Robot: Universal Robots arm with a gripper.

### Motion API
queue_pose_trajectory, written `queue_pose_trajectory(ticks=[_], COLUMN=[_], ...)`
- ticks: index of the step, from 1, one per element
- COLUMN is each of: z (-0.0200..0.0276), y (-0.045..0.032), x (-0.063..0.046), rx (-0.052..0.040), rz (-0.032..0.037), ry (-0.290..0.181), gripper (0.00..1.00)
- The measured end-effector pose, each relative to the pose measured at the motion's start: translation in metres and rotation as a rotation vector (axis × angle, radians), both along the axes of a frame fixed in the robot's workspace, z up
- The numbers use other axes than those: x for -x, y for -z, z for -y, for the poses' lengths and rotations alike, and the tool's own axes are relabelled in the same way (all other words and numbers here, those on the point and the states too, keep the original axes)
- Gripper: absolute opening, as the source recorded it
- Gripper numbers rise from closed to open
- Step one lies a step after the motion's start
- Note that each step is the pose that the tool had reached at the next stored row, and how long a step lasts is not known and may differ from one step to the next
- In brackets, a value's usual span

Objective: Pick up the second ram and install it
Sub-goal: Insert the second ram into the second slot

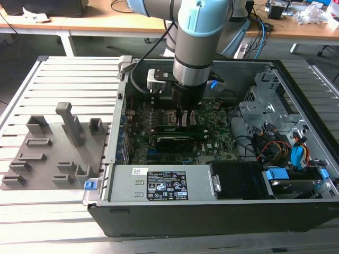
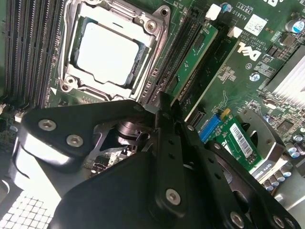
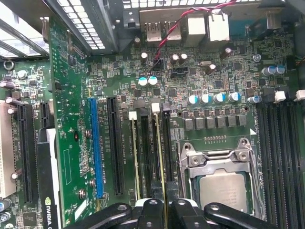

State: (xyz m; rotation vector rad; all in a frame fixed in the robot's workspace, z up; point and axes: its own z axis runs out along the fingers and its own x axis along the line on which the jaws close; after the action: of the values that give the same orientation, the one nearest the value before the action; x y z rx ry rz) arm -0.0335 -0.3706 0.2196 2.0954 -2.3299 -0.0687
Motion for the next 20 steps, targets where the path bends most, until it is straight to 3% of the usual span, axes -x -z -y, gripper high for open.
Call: queue_pose_trajectory(ticks=[7,9,10,11,13,14,15,20], z=[-0.0001,-0.0001,-0.0002,-0.0003,-0.0025,-0.0043,-0.0065,-0.0065], y=[0.0036,0.004,0.0029,-0.0079,-0.0256,-0.0341,-0.044,-0.0455], x=[0.001,0.001,0.001,0.001,0.001,0.001,0.001,0.001], rx=[0.0001,0.0,0.0008,0.0042,0.0256,0.0438,0.0678,0.0697], rz=[-0.0002,-0.0002,-0.0002,-0.0002,-0.0002,-0.0002,-0.0002,-0.0002], ry=[0.0,0.0,0.0,0.0,0.0,0.0,0.0,0.0], gripper=[0.14,0.22,0.22,0.22,0.22,0.2,0.11,0.11])
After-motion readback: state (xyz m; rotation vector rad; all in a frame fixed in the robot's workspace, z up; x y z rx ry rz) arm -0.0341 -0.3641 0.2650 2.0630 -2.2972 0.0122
